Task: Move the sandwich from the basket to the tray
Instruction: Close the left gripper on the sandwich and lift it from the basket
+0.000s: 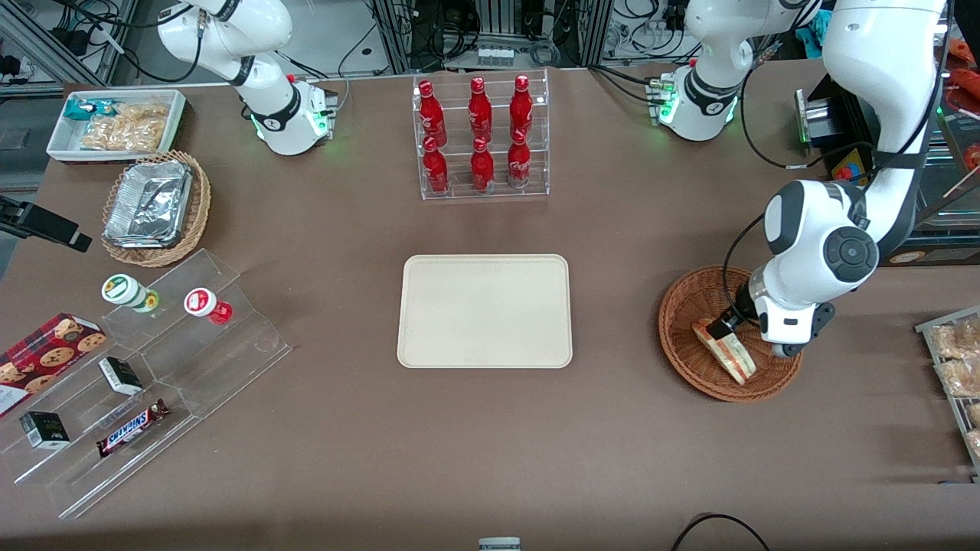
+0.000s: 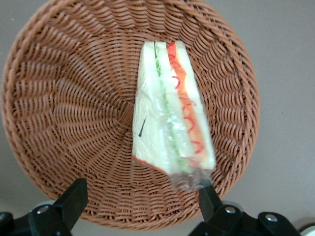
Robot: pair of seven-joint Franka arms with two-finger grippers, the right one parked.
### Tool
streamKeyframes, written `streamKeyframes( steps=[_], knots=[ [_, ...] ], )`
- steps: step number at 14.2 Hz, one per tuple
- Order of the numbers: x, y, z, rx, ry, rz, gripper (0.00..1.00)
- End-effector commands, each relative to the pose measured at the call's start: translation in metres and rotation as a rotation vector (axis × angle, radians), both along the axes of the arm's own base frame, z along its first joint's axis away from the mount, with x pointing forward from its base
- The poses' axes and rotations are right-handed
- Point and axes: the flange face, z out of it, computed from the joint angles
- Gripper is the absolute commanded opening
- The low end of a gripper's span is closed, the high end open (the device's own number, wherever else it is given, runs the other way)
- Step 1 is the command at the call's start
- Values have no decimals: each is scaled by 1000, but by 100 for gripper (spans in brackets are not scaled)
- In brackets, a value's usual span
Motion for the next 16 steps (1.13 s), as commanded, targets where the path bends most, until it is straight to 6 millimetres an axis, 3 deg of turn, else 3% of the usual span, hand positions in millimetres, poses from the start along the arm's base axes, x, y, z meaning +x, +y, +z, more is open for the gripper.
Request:
streamKeyframes(
  steps=[1, 4, 13, 16],
  knots=[
    [0, 1, 25, 9, 3, 45, 100],
    [12, 0, 32, 4, -12, 86, 100],
    [28, 3, -20, -32, -37, 103, 100],
    [28, 4, -46, -39, -31, 92, 100]
  ],
)
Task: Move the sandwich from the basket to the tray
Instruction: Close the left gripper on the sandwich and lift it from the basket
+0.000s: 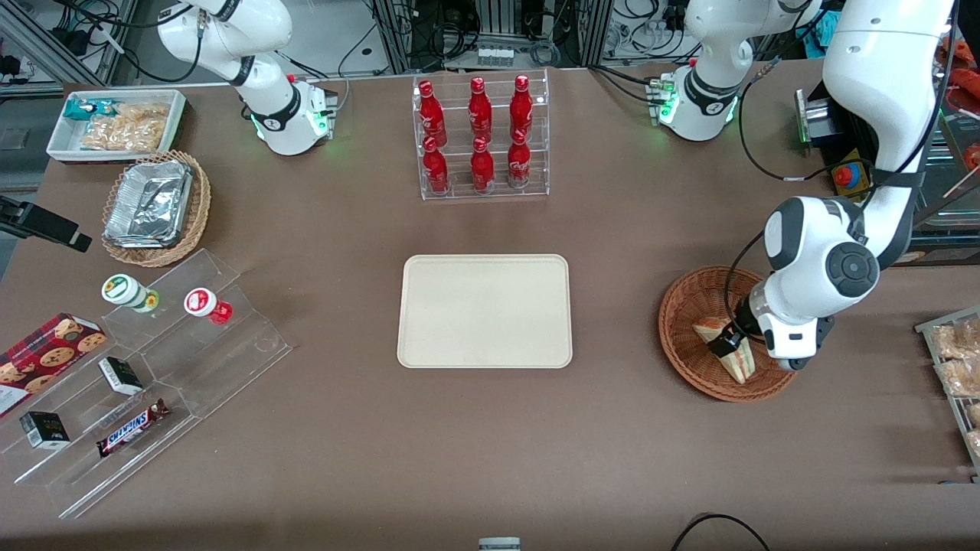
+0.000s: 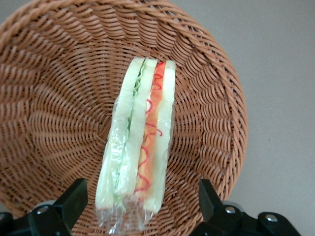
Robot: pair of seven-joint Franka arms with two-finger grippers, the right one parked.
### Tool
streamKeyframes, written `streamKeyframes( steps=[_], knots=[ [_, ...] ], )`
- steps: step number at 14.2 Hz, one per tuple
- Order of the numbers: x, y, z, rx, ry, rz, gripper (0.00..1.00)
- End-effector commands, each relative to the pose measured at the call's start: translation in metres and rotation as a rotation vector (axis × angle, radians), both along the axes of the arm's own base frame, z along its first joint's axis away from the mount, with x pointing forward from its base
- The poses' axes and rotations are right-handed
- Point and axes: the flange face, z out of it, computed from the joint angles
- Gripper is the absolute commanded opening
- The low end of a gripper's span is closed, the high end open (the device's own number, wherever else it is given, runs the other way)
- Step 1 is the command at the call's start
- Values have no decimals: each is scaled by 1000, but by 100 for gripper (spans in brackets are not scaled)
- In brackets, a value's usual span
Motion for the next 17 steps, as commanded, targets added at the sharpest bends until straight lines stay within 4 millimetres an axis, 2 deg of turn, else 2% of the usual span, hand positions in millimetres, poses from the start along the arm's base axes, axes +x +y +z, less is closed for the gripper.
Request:
streamKeyframes(
  steps=[1, 2, 4, 5, 6, 9, 11, 12, 14, 15, 16, 17],
  knots=[
    [8, 3, -20, -12, -6, 4, 99],
    [11, 4, -21, -15, -10, 8, 86],
    [17, 5, -12, -15, -24, 10, 35],
    [17, 6, -10, -12, -26, 2, 21],
    [16, 6, -8, -11, -21, -40, 16],
    [14, 8, 9, -4, -5, -155, 12],
    [16, -4, 38, 5, 19, -191, 12],
    [16, -18, 56, 12, 45, -217, 12],
    [13, -81, 106, 31, 112, -308, 12],
    [7, -115, 121, 39, 142, -352, 13],
    [-6, -155, 130, 46, 160, -388, 13],
    [-20, -190, 129, 55, 163, -420, 14]
  ],
)
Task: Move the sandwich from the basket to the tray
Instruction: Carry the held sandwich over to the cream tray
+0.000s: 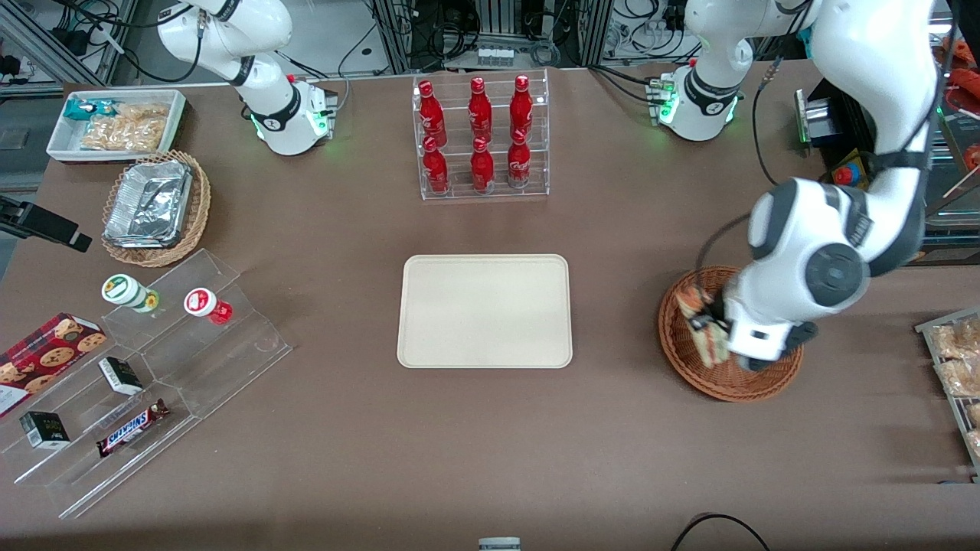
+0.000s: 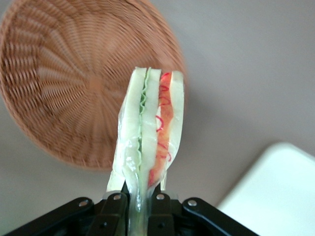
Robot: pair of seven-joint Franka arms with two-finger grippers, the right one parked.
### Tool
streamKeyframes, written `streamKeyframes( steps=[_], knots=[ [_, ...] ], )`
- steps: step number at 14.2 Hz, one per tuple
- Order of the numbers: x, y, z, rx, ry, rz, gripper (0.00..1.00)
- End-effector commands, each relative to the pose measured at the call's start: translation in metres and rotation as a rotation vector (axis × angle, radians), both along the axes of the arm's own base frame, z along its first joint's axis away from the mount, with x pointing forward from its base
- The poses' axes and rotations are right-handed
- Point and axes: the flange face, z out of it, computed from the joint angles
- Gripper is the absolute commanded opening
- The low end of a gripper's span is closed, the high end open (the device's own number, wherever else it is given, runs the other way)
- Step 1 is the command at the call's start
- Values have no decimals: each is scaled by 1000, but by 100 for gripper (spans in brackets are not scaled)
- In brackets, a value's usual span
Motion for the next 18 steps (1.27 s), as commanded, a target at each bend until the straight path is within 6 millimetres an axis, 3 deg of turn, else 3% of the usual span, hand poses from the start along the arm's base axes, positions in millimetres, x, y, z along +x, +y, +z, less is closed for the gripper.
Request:
streamKeyframes(
  steps=[1, 2, 4, 7, 9, 12, 16, 18],
  knots=[
    [-37, -101, 2, 27, 18, -111, 15],
    [-54, -139, -16, 27, 44, -170, 15],
    [-76, -212, -34, -7, 25, -274, 15],
    [-87, -292, -56, -87, -30, -311, 19],
    [-98, -330, -73, -107, -27, -327, 20],
    [-111, -360, -98, -104, -16, -331, 20],
    [-118, -366, -119, -89, -25, -352, 23],
    [-112, -361, -120, -90, -25, -338, 26]
  ],
)
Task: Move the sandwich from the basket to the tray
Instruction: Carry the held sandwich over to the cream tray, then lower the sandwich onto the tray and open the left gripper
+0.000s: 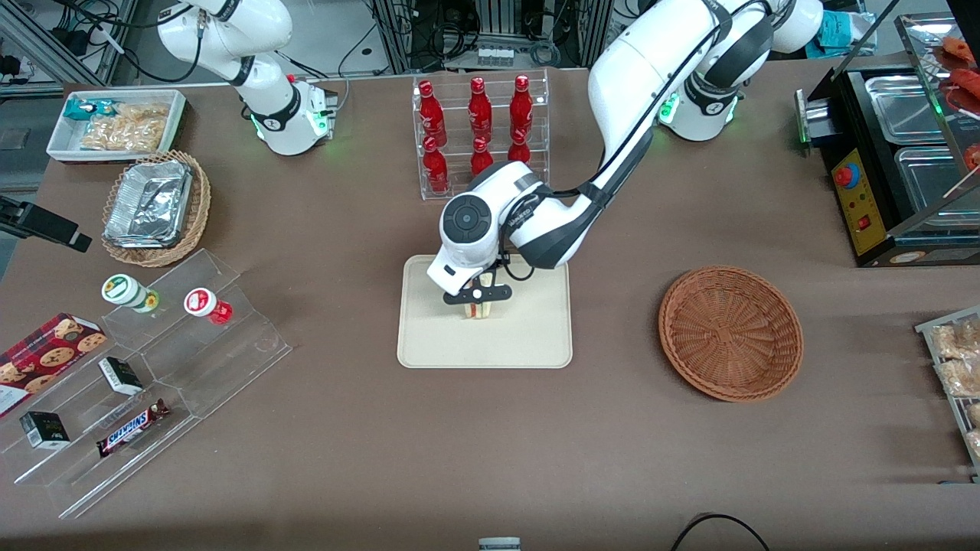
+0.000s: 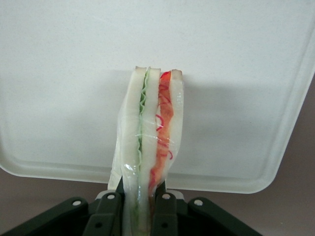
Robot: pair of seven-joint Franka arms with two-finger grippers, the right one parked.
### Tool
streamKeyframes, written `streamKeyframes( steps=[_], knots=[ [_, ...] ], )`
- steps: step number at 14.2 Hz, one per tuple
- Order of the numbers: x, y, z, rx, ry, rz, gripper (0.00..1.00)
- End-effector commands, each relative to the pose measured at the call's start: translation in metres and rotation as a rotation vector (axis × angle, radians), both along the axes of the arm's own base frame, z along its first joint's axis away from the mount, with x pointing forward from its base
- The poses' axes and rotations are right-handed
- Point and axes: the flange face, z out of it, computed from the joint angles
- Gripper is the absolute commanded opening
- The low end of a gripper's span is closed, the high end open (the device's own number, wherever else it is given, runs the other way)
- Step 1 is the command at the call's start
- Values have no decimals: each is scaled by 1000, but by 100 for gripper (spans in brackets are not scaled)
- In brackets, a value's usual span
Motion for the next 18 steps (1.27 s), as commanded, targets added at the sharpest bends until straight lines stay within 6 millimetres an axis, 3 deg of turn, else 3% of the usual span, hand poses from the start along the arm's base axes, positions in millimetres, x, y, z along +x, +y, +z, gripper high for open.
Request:
streamKeyframes(
  steps=[1, 3, 4, 5, 6, 8, 10, 13, 16, 18],
  knots=[
    [10, 3, 4, 10, -26, 17, 26],
    [14, 8, -1, 15, -21, 24, 29],
    [15, 12, -8, 23, -11, 31, 38],
    [16, 14, -7, 25, -11, 39, 57],
    [18, 15, -7, 25, -11, 43, 62],
    [23, 19, -5, 22, -17, 39, 100],
    [30, 24, 12, 18, -43, 52, 100],
    [63, 61, 73, 14, -125, 112, 100],
    [81, 134, 149, 89, -91, 143, 100],
    [89, 208, 198, 127, -33, 61, 100]
  ],
)
